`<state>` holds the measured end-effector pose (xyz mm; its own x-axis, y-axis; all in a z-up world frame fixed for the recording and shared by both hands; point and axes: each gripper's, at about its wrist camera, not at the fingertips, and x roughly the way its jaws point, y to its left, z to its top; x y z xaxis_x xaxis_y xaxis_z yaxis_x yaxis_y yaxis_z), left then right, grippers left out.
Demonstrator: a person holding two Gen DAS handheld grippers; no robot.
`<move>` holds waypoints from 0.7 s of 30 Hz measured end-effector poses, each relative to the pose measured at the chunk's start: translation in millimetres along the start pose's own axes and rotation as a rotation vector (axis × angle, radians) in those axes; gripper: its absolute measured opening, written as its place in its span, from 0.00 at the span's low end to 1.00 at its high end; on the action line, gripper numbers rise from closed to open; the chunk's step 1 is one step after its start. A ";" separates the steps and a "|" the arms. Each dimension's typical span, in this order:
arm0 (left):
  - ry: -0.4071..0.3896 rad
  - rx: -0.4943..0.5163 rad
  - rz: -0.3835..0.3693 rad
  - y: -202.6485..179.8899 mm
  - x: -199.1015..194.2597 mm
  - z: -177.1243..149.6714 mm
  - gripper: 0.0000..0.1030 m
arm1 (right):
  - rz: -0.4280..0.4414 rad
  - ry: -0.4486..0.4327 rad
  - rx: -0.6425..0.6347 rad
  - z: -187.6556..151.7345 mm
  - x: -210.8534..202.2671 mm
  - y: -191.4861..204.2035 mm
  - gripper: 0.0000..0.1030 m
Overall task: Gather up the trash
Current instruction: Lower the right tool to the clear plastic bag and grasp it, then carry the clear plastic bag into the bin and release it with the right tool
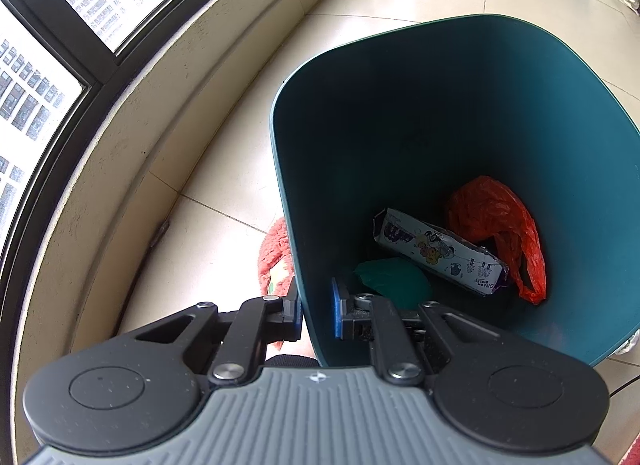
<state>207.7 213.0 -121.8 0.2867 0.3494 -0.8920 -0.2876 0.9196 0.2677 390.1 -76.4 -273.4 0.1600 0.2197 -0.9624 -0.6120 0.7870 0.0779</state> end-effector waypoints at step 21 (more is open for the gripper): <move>-0.009 0.020 0.006 -3.0 -1.2 -0.6 0.13 | -0.067 -0.077 0.079 -16.3 -48.4 -5.2 0.04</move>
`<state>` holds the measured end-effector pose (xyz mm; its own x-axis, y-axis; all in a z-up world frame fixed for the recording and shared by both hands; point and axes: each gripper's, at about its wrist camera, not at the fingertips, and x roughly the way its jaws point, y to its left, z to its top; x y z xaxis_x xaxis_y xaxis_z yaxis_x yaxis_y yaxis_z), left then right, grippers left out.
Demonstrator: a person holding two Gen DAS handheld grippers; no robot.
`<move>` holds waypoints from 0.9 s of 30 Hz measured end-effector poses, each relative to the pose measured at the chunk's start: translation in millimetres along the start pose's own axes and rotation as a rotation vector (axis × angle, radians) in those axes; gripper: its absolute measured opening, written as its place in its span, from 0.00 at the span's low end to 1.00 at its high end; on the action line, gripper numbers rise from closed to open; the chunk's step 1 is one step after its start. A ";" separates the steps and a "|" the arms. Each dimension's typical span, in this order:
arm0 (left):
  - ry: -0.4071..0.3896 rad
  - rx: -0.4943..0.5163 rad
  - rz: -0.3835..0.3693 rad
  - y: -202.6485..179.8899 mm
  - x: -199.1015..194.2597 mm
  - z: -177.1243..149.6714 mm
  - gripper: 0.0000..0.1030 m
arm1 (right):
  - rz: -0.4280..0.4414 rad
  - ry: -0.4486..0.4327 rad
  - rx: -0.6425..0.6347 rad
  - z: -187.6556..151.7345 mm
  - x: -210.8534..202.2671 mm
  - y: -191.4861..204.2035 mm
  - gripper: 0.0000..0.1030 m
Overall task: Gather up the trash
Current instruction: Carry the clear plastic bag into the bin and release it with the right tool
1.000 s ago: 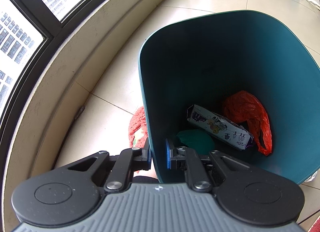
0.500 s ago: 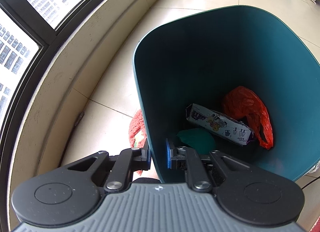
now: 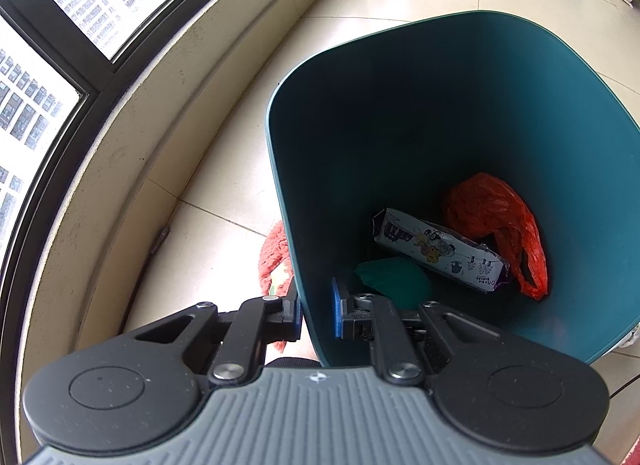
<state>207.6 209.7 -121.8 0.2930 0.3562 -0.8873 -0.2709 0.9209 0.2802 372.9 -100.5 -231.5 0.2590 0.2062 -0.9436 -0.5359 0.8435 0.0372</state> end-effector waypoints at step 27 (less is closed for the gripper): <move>0.001 -0.033 -0.010 4.1 -0.7 -0.2 0.13 | 0.150 -0.233 -0.218 66.3 -225.1 114.8 0.04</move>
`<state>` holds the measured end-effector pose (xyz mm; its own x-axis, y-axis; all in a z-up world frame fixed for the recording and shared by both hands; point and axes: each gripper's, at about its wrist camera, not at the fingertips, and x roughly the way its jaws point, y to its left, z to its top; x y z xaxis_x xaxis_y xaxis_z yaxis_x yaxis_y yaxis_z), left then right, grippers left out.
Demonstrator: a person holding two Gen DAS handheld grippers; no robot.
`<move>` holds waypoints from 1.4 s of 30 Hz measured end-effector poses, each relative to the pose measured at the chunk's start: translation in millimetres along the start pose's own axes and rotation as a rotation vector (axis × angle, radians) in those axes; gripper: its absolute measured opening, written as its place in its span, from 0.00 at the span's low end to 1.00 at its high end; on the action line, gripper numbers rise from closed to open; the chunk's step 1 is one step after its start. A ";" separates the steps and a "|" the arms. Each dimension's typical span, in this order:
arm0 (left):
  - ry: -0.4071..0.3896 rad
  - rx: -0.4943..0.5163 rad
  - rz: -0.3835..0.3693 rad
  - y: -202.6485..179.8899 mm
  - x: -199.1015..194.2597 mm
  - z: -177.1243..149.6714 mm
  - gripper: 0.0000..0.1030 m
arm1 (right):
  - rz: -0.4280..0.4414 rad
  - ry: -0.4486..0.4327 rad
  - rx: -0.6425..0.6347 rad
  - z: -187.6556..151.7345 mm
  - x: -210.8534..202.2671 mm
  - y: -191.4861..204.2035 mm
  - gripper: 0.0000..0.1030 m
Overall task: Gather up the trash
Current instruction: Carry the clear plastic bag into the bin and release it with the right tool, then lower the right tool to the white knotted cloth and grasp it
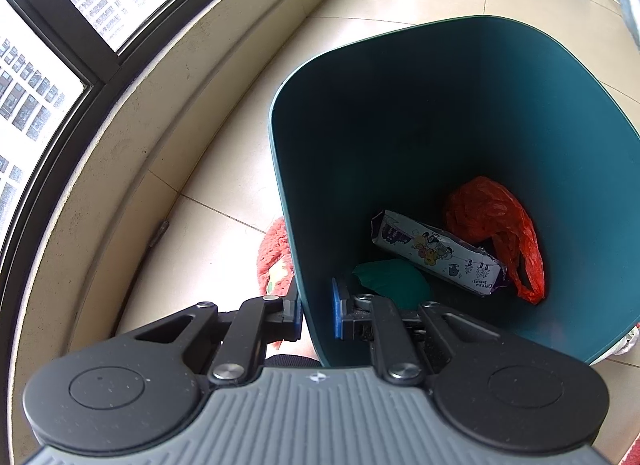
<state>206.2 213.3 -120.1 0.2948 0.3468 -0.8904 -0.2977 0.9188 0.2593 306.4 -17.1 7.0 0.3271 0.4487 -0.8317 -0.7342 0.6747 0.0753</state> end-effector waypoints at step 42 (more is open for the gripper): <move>0.008 -0.004 -0.032 5.3 4.4 -1.5 0.13 | 0.090 0.062 0.069 -0.1 29.7 -14.4 0.37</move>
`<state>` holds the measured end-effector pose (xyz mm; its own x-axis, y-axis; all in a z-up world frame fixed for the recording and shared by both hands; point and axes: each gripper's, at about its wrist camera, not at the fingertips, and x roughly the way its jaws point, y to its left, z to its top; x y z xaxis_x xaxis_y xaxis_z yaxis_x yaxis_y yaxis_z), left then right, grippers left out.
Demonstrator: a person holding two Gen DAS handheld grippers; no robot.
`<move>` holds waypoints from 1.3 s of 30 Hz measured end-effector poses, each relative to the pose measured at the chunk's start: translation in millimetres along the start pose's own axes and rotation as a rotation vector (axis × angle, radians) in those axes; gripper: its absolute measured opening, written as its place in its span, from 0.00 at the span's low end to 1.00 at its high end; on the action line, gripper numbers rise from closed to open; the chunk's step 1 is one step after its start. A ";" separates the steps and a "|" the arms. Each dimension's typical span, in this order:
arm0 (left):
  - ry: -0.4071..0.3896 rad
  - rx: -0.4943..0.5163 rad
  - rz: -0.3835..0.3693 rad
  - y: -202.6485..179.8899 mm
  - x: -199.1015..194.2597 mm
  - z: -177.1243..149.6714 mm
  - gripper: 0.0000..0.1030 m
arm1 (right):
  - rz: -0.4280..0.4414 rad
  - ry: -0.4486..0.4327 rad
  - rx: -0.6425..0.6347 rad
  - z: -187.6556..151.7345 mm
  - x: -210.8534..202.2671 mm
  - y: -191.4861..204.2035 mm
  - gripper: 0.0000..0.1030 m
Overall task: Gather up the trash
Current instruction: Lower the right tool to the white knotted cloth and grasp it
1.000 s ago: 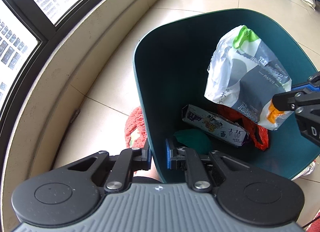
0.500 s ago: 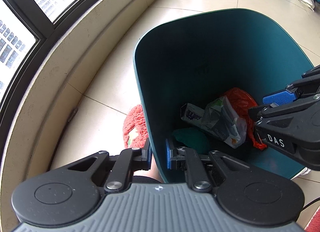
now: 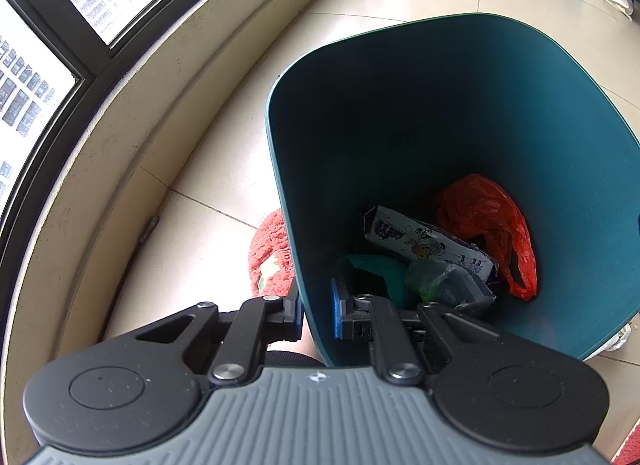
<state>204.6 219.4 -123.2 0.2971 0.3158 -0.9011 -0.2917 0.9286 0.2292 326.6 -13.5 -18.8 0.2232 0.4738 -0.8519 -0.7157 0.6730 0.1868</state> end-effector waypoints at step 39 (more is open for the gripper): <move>0.006 0.003 0.019 -3.9 0.3 0.2 0.13 | -0.216 0.340 0.793 -252.2 167.6 -212.3 0.57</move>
<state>206.0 215.9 -124.3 0.2858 0.3318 -0.8990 -0.2942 0.9232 0.2472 349.0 -220.3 -324.6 0.0016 0.1818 -0.9833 0.0164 0.9832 0.1818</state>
